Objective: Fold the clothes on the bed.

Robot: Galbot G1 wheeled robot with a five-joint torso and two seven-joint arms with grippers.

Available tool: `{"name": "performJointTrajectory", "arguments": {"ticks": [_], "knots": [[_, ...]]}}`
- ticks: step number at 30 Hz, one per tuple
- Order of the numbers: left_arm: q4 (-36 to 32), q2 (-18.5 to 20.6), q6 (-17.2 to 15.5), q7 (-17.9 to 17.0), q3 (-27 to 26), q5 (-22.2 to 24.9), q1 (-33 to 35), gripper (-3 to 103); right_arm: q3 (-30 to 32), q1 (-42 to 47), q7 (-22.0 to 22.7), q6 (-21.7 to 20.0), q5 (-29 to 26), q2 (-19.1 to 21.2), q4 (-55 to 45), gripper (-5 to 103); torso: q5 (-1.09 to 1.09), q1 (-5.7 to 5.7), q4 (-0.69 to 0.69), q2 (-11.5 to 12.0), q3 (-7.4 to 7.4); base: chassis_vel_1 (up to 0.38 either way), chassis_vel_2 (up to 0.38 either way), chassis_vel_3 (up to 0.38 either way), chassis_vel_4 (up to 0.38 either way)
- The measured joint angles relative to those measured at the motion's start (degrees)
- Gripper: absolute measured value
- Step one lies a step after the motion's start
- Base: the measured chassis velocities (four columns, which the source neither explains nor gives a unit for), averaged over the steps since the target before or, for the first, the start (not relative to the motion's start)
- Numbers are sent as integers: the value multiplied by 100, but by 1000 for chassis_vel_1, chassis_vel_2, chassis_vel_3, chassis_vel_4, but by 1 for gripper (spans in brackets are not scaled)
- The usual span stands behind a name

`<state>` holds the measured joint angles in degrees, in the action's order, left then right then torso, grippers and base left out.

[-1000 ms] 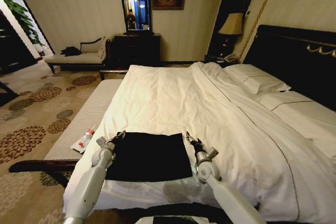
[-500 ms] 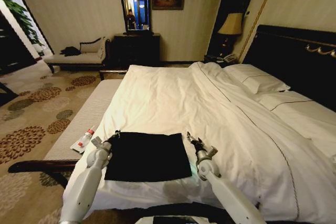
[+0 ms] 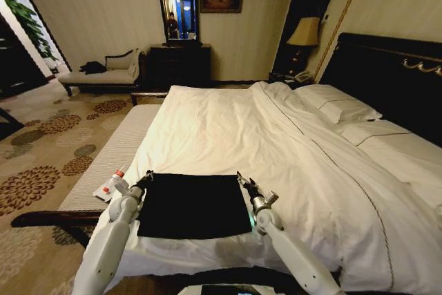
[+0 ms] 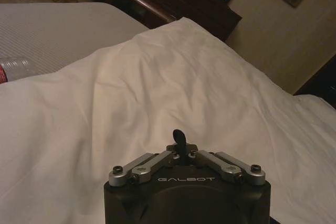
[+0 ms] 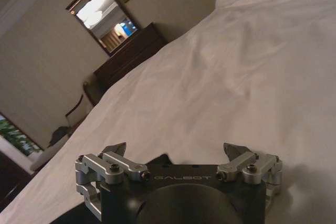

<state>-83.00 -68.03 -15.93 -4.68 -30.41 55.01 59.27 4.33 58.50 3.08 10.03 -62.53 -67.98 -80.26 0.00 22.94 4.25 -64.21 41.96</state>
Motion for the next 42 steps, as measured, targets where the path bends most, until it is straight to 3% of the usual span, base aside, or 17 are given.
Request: {"name": "performJointTrajectory", "arguments": {"ticks": [4, 9, 14, 15, 18, 24, 27, 29, 31, 36, 42], "knots": [[-51, 10, 0, 0, -19, 41, -17, 2, -6, -52, -286, -39, -27, -75, 198, 102, 0, 0, 0, 0, 0, 0, 0, 0, 0], [-171, 53, 0, -7, -71, 129, -10, 2, -8, -137, -827, -74, -113, -150, 498, 91, -1, 0, 2, 0, 0, 0, 0, 0, 0], [-272, 77, 0, -17, -96, 168, 26, 2, -26, -265, -890, -101, -301, -293, 730, 70, -1, 0, 0, 0, 0, 0, 0, 0, 0], [-272, 77, 0, -17, -96, 168, 26, 2, -26, -265, -890, -101, -301, -293, 730, 70, -1, 0, 0, 0, 0, 0, 0, 0, 0], [-318, 63, -1, -26, -112, 182, 39, 2, -44, -286, -1052, -100, -383, -345, 785, 54, 0, 0, 0, 0, 0, 0, 0, 0, 0], [-329, 61, -1, -28, -116, 186, 41, 2, -29, -251, -1340, -19, -443, -326, 767, 37, 1, 0, 0, 0, 0, 0, 0, 0, 0], [-333, 49, 0, -32, -116, 185, 37, 2, 1, -193, -1513, 98, -503, -293, 686, 21, 1, 0, 0, 0, 0, 0, 0, 0, 0], [-334, 43, 0, -33, -116, 186, 33, 2, 8, -169, -1579, 127, -533, -282, 650, 21, 1, 0, 0, 0, 0, 0, 0, 0, 0], [-349, 36, -1, -40, -116, 185, 23, 2, 26, -100, -1755, 200, -593, -246, 549, 5, 1, 0, 0, 0, 0, 0, 0, 0, 0], [-435, 27, 0, -43, -155, 200, 36, 2, 143, 16, -1830, 292, -706, -185, 260, 1, 0, 0, 0, 0, 0, 0, 0, 0, 0], [-943, 31, 42, 15, -503, 557, 251, 2, 605, 404, -1942, 561, -1107, 95, -766, 1, 2, 0, 1, 0, 0, 0, 0, 0, 0]]}}
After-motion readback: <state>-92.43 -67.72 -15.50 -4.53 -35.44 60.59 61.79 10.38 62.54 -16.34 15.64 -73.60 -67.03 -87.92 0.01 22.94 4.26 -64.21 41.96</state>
